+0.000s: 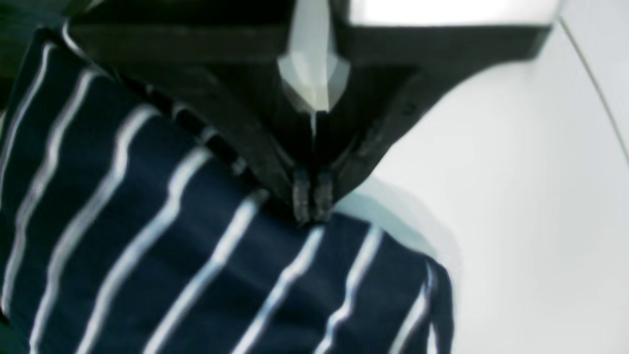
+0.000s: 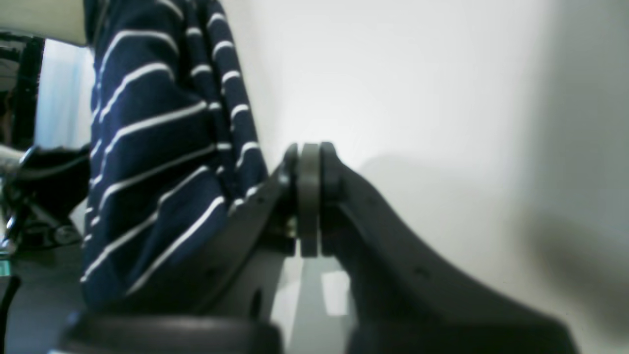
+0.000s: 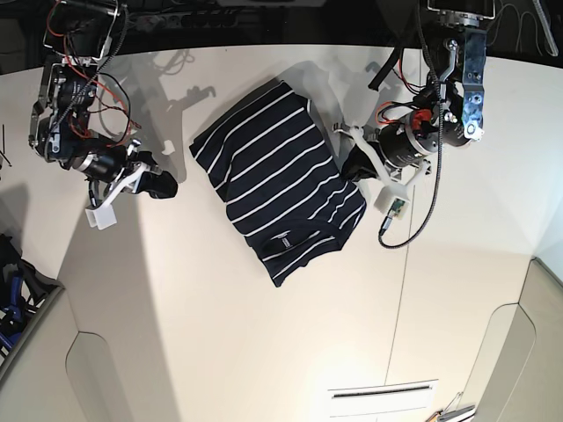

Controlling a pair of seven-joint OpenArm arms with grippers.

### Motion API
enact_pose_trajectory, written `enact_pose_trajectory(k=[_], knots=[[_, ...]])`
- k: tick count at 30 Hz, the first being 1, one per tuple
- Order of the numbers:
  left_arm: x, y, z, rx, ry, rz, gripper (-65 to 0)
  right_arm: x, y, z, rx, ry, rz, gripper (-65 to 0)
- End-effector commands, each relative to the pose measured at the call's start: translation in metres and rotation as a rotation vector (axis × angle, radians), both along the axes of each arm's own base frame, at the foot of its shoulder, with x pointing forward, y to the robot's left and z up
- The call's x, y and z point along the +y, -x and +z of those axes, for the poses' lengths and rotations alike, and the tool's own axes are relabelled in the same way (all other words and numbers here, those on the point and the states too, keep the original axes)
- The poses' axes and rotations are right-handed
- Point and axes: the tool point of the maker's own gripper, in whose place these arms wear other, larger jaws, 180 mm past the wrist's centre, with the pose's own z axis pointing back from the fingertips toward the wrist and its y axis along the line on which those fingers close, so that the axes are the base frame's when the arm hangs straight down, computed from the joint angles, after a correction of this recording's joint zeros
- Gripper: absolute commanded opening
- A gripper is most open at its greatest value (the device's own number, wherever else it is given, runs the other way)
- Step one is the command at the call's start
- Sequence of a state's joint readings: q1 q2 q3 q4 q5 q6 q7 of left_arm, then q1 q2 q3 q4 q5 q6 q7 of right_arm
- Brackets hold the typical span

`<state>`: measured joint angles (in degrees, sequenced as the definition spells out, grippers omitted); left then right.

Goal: Fold the T-shirt properly

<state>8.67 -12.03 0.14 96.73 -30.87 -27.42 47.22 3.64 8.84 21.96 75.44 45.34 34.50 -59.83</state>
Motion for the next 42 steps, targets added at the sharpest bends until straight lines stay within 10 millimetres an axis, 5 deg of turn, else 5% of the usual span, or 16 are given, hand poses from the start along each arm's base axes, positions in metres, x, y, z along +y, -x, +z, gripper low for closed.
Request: enact_pose_trajectory(k=[1,17,24,34,42], knots=[[0.000,-0.012,0.009,-0.037,0.018,0.006,-65.0,0.001,-0.010,0.014,-0.051,-0.027,-0.010,-65.0],[0.003,-0.063,-0.015,0.028,0.013,0.051,-65.0,0.070,0.008,0.006,0.002,-0.192,0.006,-65.0],[0.002,-0.089,0.000,-0.014,0.014,0.054,-65.0,0.098,0.023,0.001,0.038,-0.261,0.002,-65.0],[0.007,-0.091,0.001,-0.016,-0.001,0.054,-65.0,0.095,0.023,0.000,0.035,-0.252,0.003,-65.0],[0.038,-0.075,-0.011,0.050,-0.069,0.051,-65.0,0.054,0.029,-0.007,0.056,-0.159,0.024,-65.0]])
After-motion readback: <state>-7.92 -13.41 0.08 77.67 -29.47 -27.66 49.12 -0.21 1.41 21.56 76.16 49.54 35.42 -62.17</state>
